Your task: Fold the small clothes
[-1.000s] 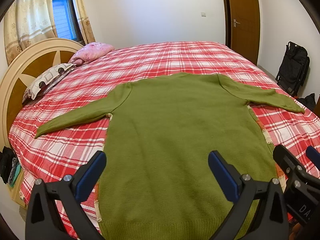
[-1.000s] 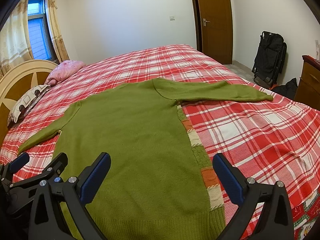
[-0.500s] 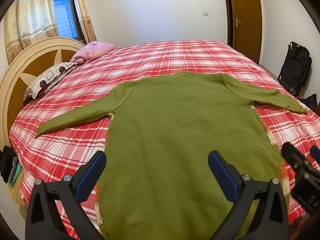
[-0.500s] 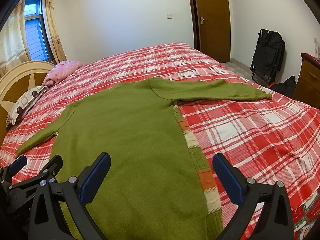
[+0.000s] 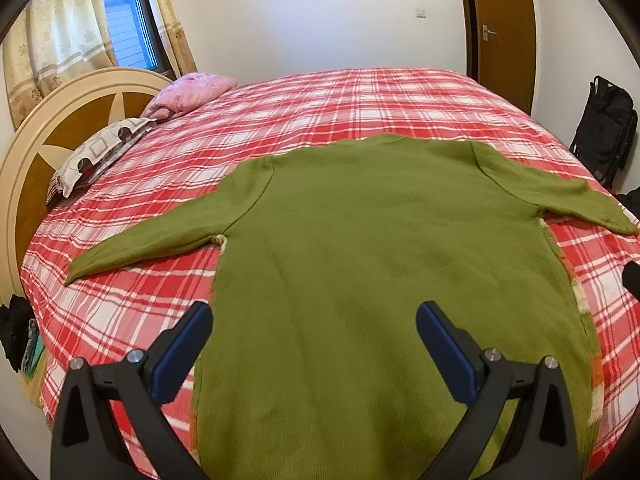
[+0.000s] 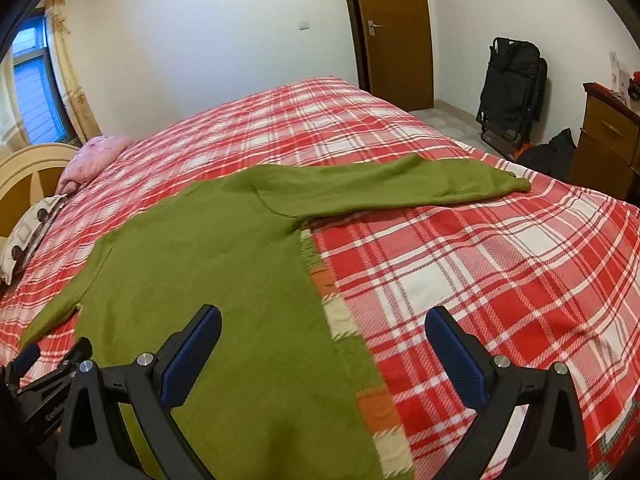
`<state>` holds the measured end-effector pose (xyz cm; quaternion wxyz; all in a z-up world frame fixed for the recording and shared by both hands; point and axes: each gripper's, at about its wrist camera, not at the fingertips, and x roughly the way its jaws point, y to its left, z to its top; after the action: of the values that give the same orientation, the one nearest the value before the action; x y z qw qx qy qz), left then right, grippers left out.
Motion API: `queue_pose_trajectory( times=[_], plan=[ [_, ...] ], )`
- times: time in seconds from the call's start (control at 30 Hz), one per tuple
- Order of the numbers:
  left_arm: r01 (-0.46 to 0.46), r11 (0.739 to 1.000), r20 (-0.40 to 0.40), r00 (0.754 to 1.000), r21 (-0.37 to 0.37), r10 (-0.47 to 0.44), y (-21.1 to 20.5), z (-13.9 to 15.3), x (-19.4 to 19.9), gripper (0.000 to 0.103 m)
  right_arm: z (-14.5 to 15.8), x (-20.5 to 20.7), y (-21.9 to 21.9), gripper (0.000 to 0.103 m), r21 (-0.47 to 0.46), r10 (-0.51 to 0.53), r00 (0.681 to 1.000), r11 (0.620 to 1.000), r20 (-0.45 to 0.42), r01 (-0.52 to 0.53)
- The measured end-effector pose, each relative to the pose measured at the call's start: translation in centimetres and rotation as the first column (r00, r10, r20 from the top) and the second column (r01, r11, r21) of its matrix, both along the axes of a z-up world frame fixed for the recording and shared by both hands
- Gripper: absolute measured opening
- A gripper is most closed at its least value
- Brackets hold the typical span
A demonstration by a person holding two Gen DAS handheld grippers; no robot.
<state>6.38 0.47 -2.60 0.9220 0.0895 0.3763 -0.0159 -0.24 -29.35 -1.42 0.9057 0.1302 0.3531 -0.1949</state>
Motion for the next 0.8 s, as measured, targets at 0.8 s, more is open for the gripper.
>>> queue_pose_trajectory(
  times=[0.8],
  plan=[
    [0.019,0.998,-0.017,1.000,-0.056,-0.020,-2.3,1.5,6.3,0.103,0.8,3.7,-12.8,0.102,0.026,-0.212,0.977,0.977,-0.025,0.212]
  ],
)
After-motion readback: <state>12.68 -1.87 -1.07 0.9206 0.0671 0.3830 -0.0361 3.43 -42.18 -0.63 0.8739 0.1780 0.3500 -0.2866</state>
